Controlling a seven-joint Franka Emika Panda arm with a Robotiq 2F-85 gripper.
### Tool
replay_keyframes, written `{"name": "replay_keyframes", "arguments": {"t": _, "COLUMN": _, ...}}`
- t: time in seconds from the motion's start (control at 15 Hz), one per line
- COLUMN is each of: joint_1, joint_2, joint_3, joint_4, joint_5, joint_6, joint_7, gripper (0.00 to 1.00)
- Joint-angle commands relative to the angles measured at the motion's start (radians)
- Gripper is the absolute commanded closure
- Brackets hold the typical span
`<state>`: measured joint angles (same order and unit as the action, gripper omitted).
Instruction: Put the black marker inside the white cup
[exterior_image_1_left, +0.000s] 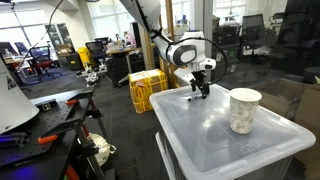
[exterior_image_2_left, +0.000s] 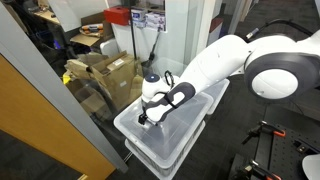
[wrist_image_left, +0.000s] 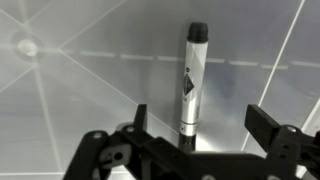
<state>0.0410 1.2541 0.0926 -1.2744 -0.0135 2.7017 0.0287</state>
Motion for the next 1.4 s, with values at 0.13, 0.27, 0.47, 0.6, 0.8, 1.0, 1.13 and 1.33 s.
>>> {"name": "replay_keyframes", "arguments": {"t": 0.13, "joint_1": 0.031, "joint_2": 0.035, "joint_3": -0.027, "joint_4": 0.056, "joint_5": 0.02, "joint_6": -0.038, "joint_7": 0.027, "gripper": 0.05}}
{"name": "replay_keyframes", "arguments": {"t": 0.27, "joint_1": 0.032, "joint_2": 0.038, "joint_3": -0.028, "joint_4": 0.058, "joint_5": 0.02, "joint_6": -0.037, "joint_7": 0.027, "gripper": 0.29}}
{"name": "replay_keyframes", "arguments": {"t": 0.47, "joint_1": 0.034, "joint_2": 0.037, "joint_3": -0.031, "joint_4": 0.061, "joint_5": 0.019, "joint_6": -0.034, "joint_7": 0.028, "gripper": 0.47}}
{"name": "replay_keyframes", "arguments": {"t": 0.6, "joint_1": 0.034, "joint_2": 0.036, "joint_3": -0.032, "joint_4": 0.062, "joint_5": 0.019, "joint_6": -0.03, "joint_7": 0.028, "gripper": 0.63}}
{"name": "replay_keyframes", "arguments": {"t": 0.8, "joint_1": 0.031, "joint_2": 0.035, "joint_3": -0.03, "joint_4": 0.062, "joint_5": 0.02, "joint_6": -0.027, "joint_7": 0.026, "gripper": 0.85}}
{"name": "replay_keyframes", "arguments": {"t": 1.0, "joint_1": 0.033, "joint_2": 0.03, "joint_3": -0.032, "joint_4": 0.061, "joint_5": 0.019, "joint_6": -0.022, "joint_7": 0.028, "gripper": 0.99}}
{"name": "replay_keyframes", "arguments": {"t": 1.13, "joint_1": 0.038, "joint_2": 0.021, "joint_3": -0.04, "joint_4": 0.048, "joint_5": 0.015, "joint_6": -0.016, "joint_7": 0.032, "gripper": 0.95}}
{"name": "replay_keyframes", "arguments": {"t": 1.33, "joint_1": 0.053, "joint_2": -0.006, "joint_3": -0.067, "joint_4": 0.015, "joint_5": 0.008, "joint_6": 0.006, "joint_7": 0.053, "gripper": 0.95}}
